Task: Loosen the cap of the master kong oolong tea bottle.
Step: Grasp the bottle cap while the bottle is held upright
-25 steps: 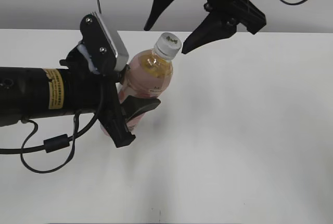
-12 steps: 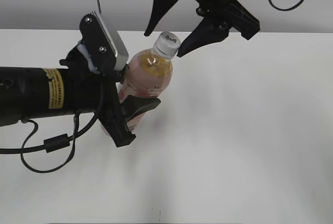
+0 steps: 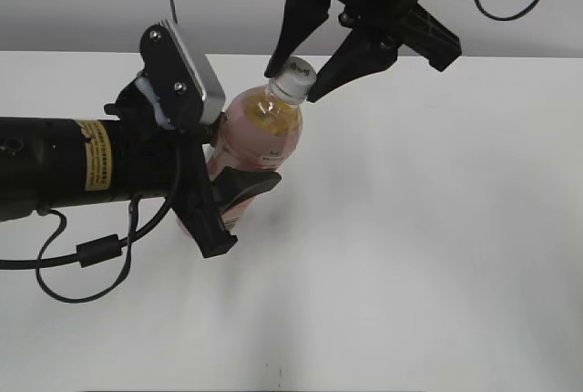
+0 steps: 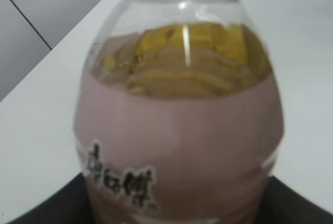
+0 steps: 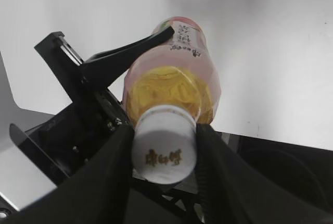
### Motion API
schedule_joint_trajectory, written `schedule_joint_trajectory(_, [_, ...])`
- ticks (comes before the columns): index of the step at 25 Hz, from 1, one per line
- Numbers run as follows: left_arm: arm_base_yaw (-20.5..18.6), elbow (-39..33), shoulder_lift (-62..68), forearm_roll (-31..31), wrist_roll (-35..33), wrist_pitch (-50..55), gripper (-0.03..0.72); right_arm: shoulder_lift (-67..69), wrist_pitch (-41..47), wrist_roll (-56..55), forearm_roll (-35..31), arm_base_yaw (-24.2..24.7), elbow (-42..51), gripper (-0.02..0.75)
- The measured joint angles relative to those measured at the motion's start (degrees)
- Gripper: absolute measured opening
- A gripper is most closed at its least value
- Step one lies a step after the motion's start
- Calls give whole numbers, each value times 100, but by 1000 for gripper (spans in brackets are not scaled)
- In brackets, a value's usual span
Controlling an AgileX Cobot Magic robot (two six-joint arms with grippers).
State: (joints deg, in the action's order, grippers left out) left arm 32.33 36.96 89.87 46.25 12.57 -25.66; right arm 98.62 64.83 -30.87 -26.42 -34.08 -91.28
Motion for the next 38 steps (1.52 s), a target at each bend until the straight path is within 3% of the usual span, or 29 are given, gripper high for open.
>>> schedule_joint_trajectory(3, [0,0,0,5,-2,0,400,0,9,430,0,0,0,281])
schedule_joint_trajectory(7, [0,0,0,11,-13,-6,400,0,28,1963,12,0,0,281])
schedule_joint_trajectory(16, [0,-7,0,32,-20,-39,400,0,54,7257,53,0,0,281])
schedule_joint_trajectory(24, [-33,-7,0,-46,-15,-52,400,24,-231,10525,-66,0,0,279])
schedule_joint_trajectory(34, [-37,-49,0,-45,-21,87,400,143,-283,15914,-67,-7,0,279])
schedule_joint_trajectory(38, [-44,-49,0,-51,-21,92,400,147,-317,17357,-119,-7,0,279])
